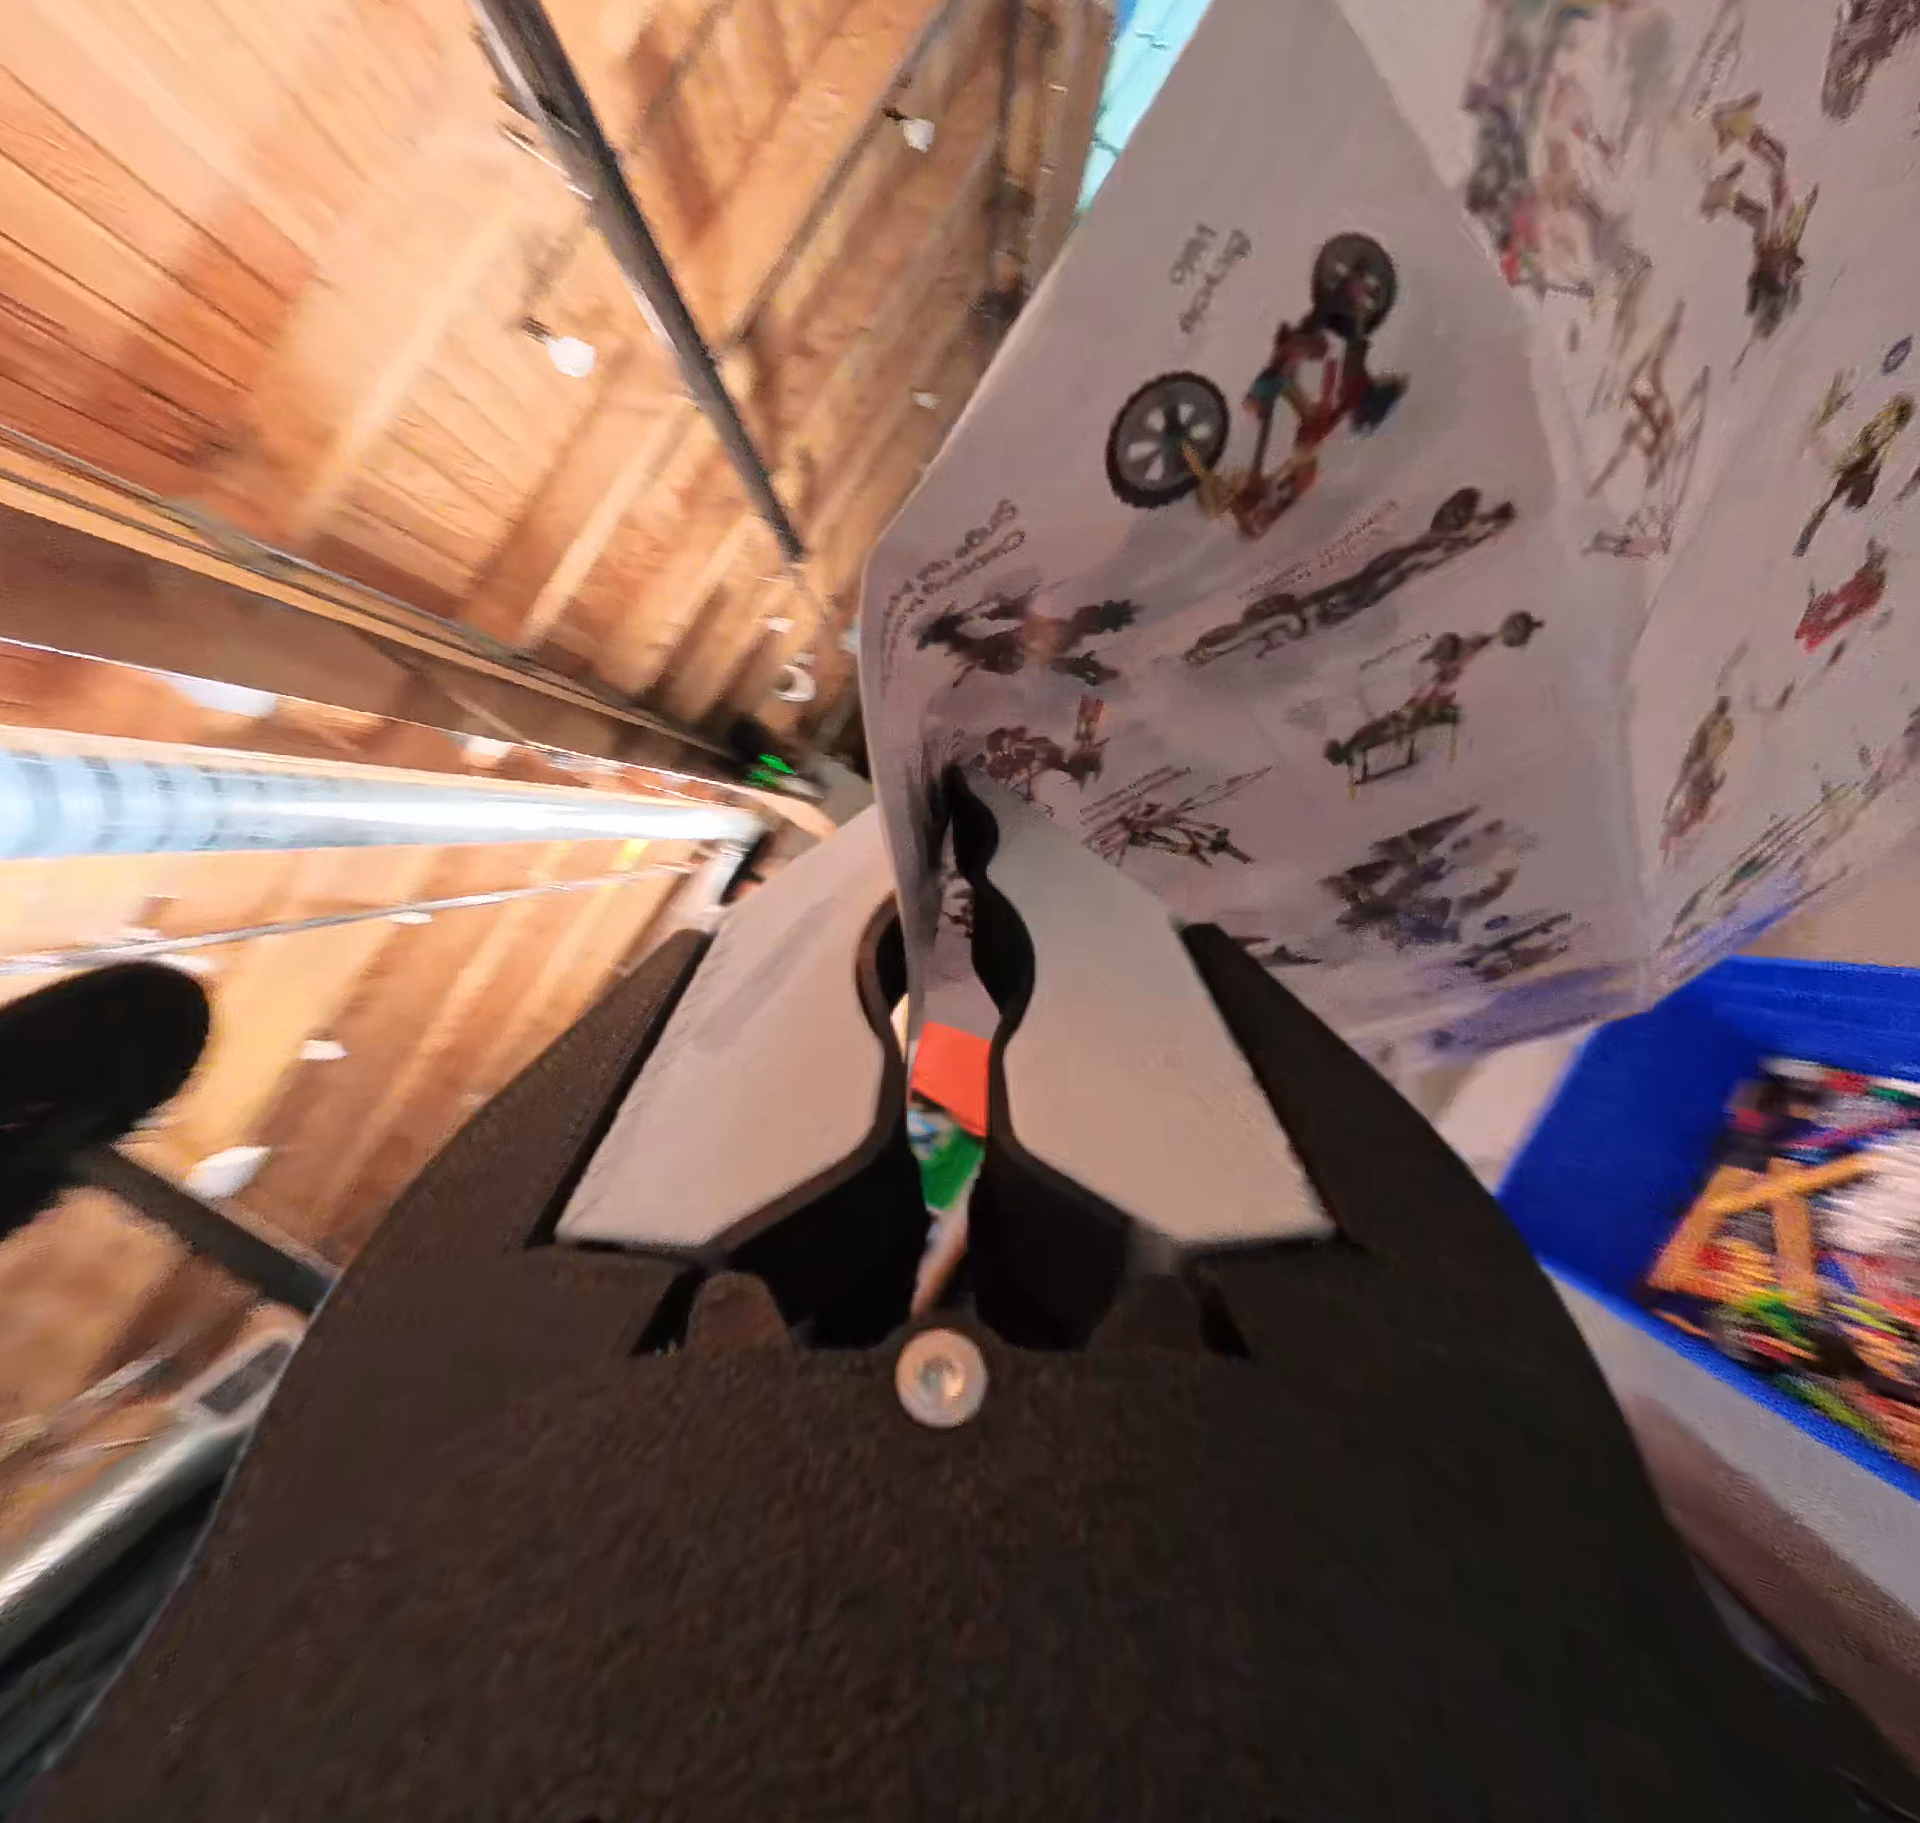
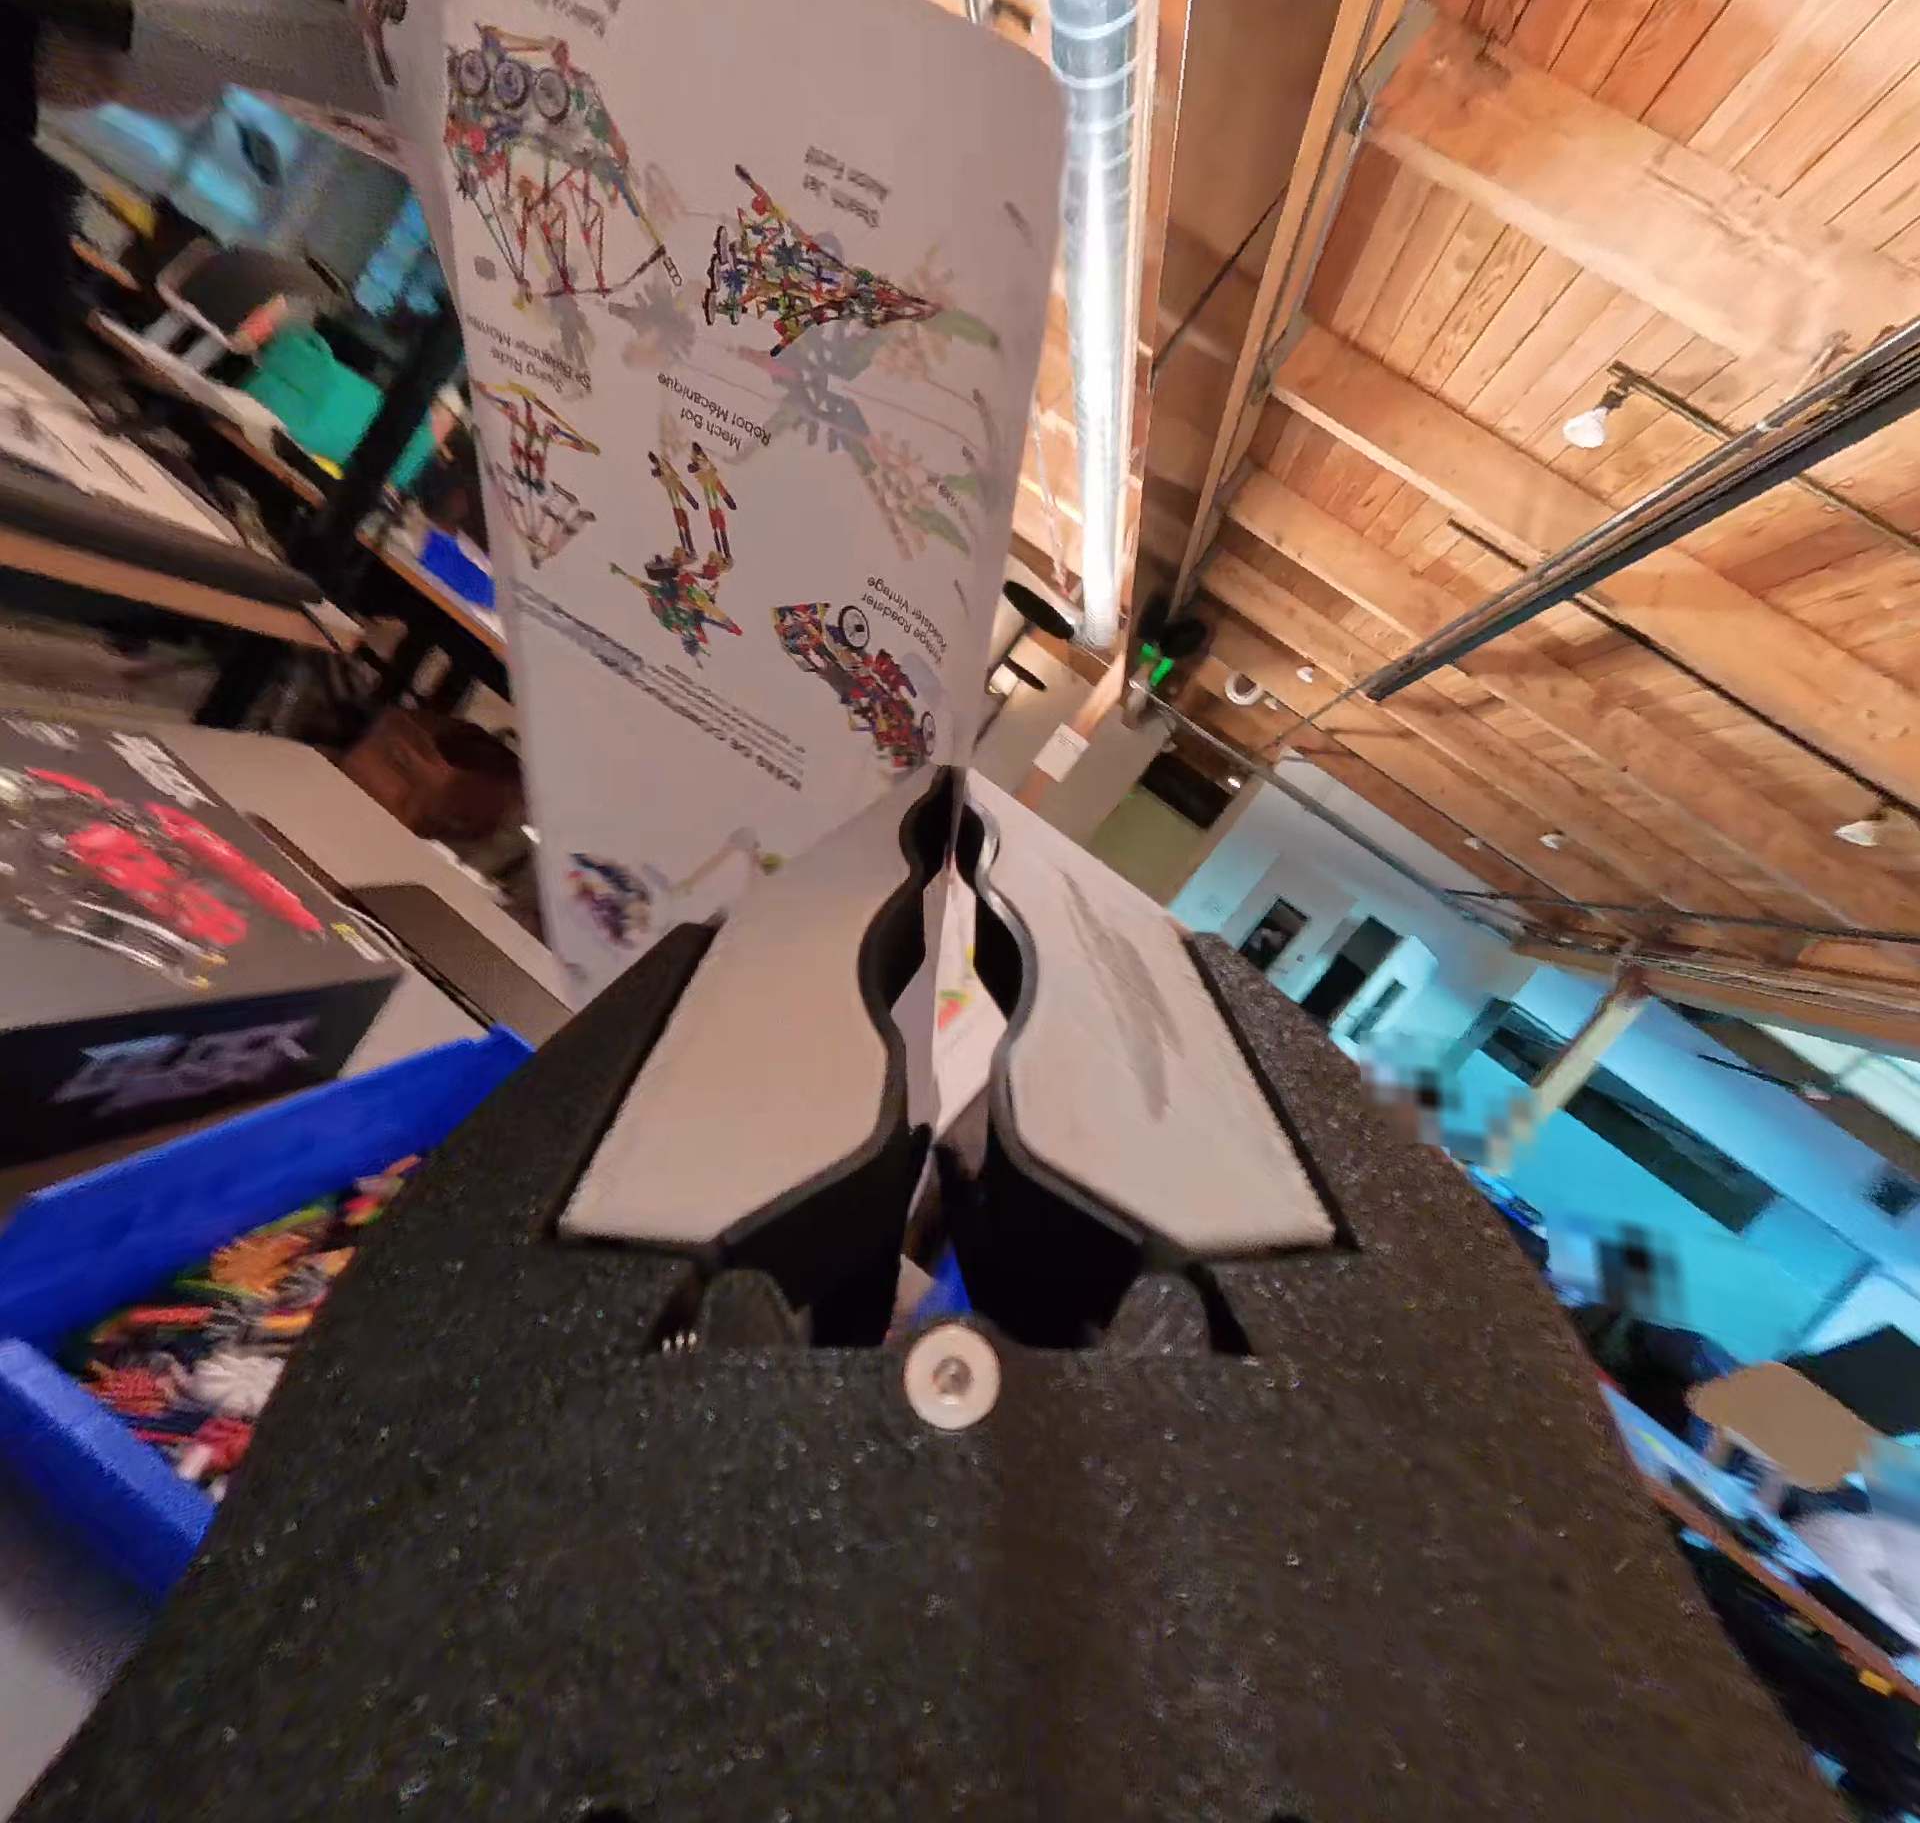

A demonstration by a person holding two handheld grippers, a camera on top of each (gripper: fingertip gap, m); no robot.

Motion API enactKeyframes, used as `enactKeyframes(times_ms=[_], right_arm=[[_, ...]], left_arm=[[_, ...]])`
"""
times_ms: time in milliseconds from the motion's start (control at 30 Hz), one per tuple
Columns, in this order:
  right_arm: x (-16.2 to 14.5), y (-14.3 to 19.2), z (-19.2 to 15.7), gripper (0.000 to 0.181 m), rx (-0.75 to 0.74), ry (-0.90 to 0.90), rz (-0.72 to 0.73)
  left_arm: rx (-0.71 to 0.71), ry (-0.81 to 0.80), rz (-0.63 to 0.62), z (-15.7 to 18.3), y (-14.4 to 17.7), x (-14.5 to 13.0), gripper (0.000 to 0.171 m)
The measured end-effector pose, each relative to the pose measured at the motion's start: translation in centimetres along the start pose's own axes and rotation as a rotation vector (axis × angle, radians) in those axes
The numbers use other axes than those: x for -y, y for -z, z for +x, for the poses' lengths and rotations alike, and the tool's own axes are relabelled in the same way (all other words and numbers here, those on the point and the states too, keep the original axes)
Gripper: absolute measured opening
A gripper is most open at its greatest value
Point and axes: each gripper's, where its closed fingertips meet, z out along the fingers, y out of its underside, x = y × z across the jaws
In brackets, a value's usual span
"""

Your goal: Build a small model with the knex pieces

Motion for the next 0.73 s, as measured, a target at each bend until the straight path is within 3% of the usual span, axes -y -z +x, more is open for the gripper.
enactKeyframes(times_ms=[67,167,267,400,533,600,733], right_arm=[[-0.4,0.4,-1.4,0.0,0.048,-0.062,0.038],[-3.0,1.2,-4.5,0.0,0.103,-0.082,0.047],[-6.7,2.5,-8.7,0.0,0.167,-0.048,0.037],[-13.1,4.6,-15.3,0.0,0.316,-0.114,-0.061],[-19.6,6.6,-19.9,0.0,0.398,-0.081,-0.211],[-21.8,7.6,-21.6,0.0,0.45,-0.083,-0.277],[-24.4,9.6,-23.1,0.003,0.527,-0.078,-0.366]], left_arm=[[0.055,-0.051,0.036,0.8,2.2,-0.1,0.0],[0.043,-0.08,0.021,5.1,5.3,-3.1,0.0],[0.038,-0.14,-0.068,10.2,8.1,-8.7,0.0],[-0.075,-0.057,-0.18,18.5,12.3,-16.2,0.0],[-0.316,-0.03,-0.305,27.3,15.8,-21.6,0.0],[-0.486,0.108,-0.355,30.6,17.4,-22.5,0.012],[-0.765,0.174,-0.402,34.1,19.8,-22.7,0.032]])
